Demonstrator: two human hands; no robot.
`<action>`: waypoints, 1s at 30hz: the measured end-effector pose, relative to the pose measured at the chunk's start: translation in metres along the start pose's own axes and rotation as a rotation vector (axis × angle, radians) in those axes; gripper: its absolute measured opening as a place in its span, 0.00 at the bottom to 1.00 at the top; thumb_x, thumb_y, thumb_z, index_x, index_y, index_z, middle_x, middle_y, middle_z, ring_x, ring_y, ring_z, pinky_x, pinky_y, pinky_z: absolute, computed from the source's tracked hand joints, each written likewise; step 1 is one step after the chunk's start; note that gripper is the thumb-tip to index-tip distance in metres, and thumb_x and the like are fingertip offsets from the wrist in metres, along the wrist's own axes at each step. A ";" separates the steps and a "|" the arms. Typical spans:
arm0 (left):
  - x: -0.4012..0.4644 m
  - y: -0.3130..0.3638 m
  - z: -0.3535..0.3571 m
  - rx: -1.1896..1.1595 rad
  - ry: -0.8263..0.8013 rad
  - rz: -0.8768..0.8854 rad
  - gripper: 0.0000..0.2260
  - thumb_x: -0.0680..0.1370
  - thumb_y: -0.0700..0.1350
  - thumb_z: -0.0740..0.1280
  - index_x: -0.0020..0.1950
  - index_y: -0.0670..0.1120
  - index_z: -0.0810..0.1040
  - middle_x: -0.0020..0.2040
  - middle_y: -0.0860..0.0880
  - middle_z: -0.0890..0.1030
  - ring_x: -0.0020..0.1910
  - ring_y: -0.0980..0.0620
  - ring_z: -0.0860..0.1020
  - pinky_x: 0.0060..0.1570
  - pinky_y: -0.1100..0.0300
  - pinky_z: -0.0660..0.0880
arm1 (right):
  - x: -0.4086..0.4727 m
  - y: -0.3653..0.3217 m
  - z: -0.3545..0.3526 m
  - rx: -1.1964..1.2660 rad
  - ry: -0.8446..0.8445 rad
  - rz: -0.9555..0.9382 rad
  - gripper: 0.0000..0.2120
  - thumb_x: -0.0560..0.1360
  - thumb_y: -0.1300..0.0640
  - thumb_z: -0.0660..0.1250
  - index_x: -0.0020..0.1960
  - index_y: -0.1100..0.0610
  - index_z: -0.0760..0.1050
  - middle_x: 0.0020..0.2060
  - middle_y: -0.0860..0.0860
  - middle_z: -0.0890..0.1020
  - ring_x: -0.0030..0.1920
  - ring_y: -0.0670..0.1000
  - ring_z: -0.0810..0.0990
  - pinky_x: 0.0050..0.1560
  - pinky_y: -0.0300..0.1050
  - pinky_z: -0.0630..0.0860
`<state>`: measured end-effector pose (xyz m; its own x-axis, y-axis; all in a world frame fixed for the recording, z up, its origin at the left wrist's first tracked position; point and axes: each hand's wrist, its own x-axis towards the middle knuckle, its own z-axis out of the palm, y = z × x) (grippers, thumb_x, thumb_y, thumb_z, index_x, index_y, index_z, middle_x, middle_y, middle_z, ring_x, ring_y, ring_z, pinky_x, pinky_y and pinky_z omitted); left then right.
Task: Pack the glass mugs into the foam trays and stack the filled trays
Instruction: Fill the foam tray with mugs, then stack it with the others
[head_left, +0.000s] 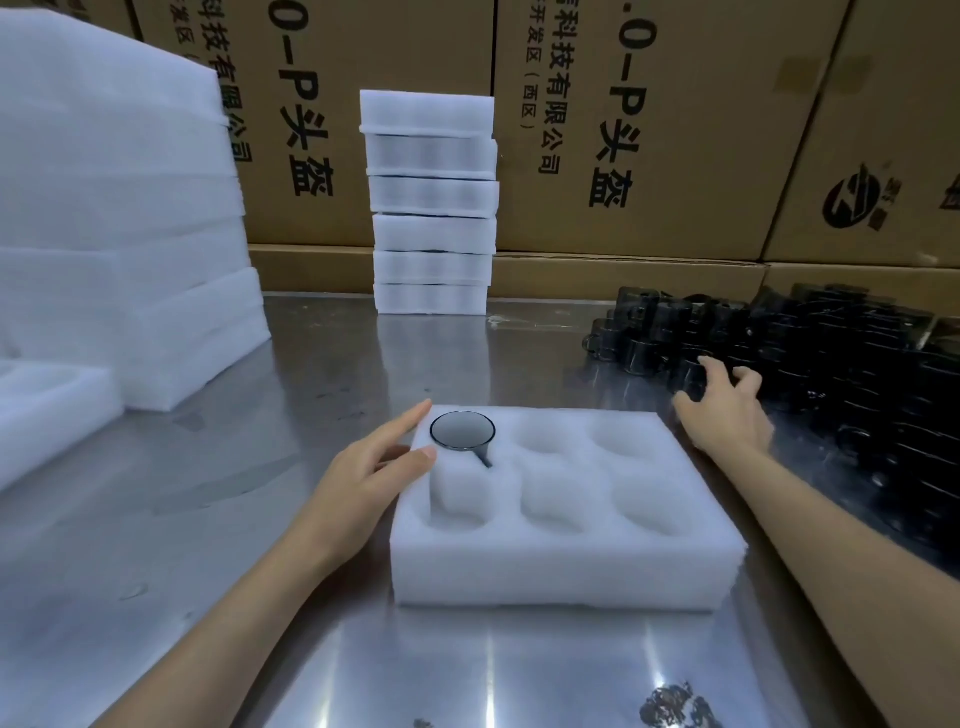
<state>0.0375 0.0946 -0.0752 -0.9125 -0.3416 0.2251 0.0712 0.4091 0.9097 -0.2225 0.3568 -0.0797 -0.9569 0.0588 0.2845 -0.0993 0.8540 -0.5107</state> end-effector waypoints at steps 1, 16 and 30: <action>0.000 0.000 0.000 -0.002 0.000 -0.003 0.24 0.70 0.55 0.64 0.67 0.61 0.70 0.52 0.65 0.81 0.54 0.70 0.76 0.54 0.68 0.70 | 0.000 0.000 0.001 0.016 0.017 0.002 0.22 0.78 0.48 0.62 0.70 0.49 0.62 0.72 0.56 0.57 0.58 0.62 0.74 0.46 0.49 0.66; -0.003 0.002 -0.001 0.016 -0.002 -0.022 0.26 0.70 0.57 0.63 0.69 0.60 0.70 0.54 0.66 0.79 0.57 0.69 0.74 0.63 0.60 0.69 | -0.045 0.009 -0.025 0.306 0.168 0.020 0.19 0.71 0.42 0.65 0.32 0.56 0.68 0.45 0.55 0.77 0.53 0.59 0.74 0.44 0.48 0.70; -0.005 0.001 -0.002 0.002 0.004 -0.029 0.25 0.69 0.57 0.65 0.66 0.61 0.72 0.56 0.65 0.78 0.59 0.68 0.74 0.67 0.55 0.67 | -0.068 -0.001 -0.042 0.446 0.074 -0.115 0.26 0.72 0.55 0.70 0.69 0.50 0.69 0.63 0.52 0.74 0.60 0.52 0.74 0.53 0.45 0.70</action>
<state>0.0432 0.0952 -0.0752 -0.9124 -0.3572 0.1997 0.0435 0.4006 0.9152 -0.1461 0.3734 -0.0646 -0.9122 0.0274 0.4087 -0.3269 0.5526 -0.7666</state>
